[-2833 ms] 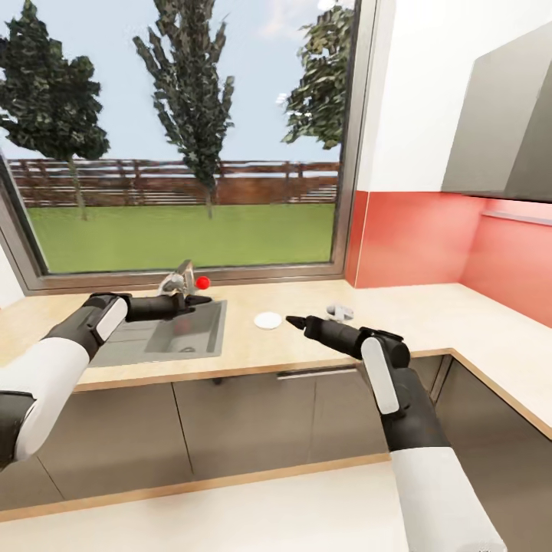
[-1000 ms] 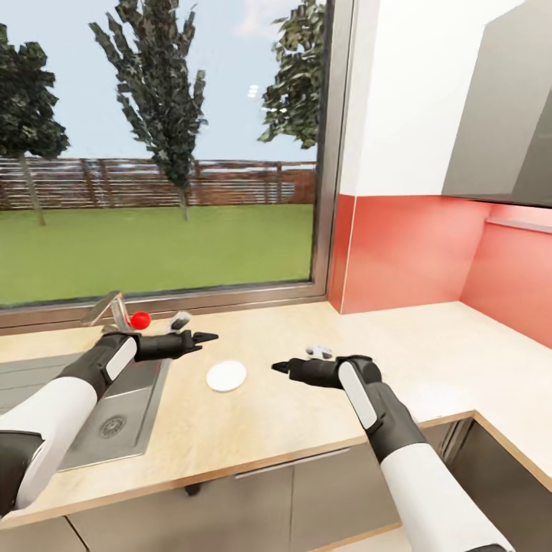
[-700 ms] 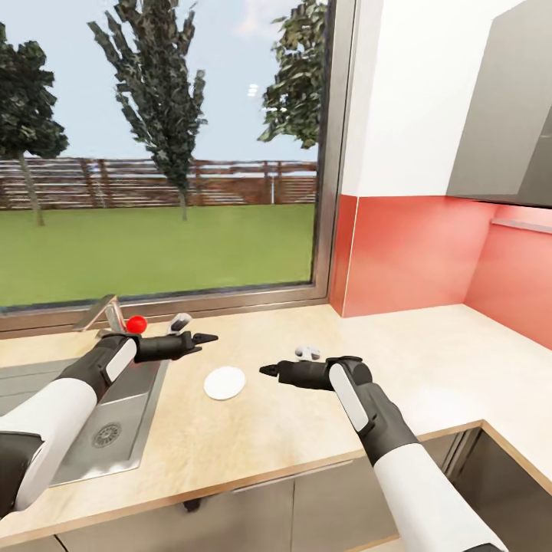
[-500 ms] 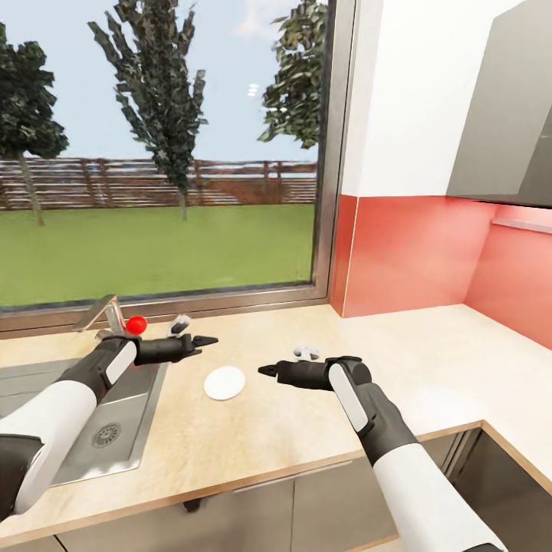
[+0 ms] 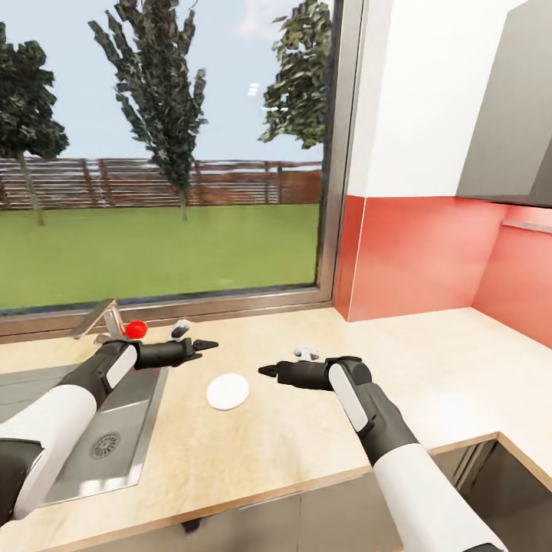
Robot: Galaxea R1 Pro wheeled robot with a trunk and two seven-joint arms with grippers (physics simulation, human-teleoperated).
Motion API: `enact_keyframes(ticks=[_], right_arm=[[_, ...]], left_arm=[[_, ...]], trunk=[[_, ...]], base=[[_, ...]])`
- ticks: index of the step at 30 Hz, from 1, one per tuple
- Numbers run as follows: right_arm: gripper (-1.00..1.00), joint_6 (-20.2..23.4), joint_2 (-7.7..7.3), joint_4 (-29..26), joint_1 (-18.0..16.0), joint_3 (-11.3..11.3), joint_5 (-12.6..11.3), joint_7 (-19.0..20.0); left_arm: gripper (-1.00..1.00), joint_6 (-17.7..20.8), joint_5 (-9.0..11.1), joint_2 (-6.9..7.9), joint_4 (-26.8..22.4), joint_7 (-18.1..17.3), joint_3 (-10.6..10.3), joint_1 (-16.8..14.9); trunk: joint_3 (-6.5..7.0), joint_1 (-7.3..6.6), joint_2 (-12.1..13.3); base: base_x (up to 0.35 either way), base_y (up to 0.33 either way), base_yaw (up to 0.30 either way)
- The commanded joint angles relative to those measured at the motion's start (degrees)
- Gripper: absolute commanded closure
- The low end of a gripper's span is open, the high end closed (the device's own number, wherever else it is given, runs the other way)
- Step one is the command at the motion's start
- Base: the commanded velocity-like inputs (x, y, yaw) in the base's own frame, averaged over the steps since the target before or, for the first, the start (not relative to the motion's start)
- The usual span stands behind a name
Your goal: Set up a coffee station on the kitchen countertop: keep the coffee maker on the countertop, move the bottle of coffee from the kitchen shelf to the counter next to the coffee maker, place a paper coffee filter on top of the coffee maker, put the saucer next to the coffee maker with the coffee cup on the saucer, and place the electric kettle next to the coffee maker.
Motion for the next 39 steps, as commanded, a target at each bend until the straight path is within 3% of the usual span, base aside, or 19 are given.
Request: enact_keyframes(ticks=[1,17,28,32,36,39], right_arm=[[-1.00,0.20,0.02,-0.01,-0.02,-0.06,0.43,0.36],[-1.00,0.22,0.02,0.06,-0.02,0.01,0.28,0.39],[-1.00,3.41,0.02,0.14,-0.02,0.03,0.28,0.40],[-1.00,3.38,0.02,3.73,0.05,0.03,0.15,0.49],[-1.00,3.37,0.02,5.31,0.06,0.03,0.11,0.57],[-1.00,3.35,0.04,5.50,0.12,0.65,0.10,0.64]], left_arm=[[-1.00,0.34,0.43,0.06,-0.03,0.01,-0.28,0.00],[-1.00,0.34,0.42,0.00,0.80,0.01,-0.28,1.14],[-1.00,0.25,0.52,-0.44,1.02,0.01,-0.18,3.27],[-1.00,0.07,0.48,-1.15,1.88,0.01,0.18,3.42],[-1.00,-5.04,0.59,-1.32,4.40,0.01,0.24,4.08],[-1.00,-6.83,0.67,-1.72,6.50,-0.03,0.26,4.34]], trunk=[[-0.05,0.05,-0.04],[-0.65,0.05,-0.04],[-0.65,0.05,-0.04],[-0.65,0.05,-0.04],[-0.65,0.05,-0.04],[-0.65,0.05,-0.04]], base=[[0.274,0.134,0.067],[0.093,0.036,0.105],[0.143,0.000,0.001],[0.007,0.000,0.000],[0.000,0.000,0.000],[0.000,0.000,0.000]])
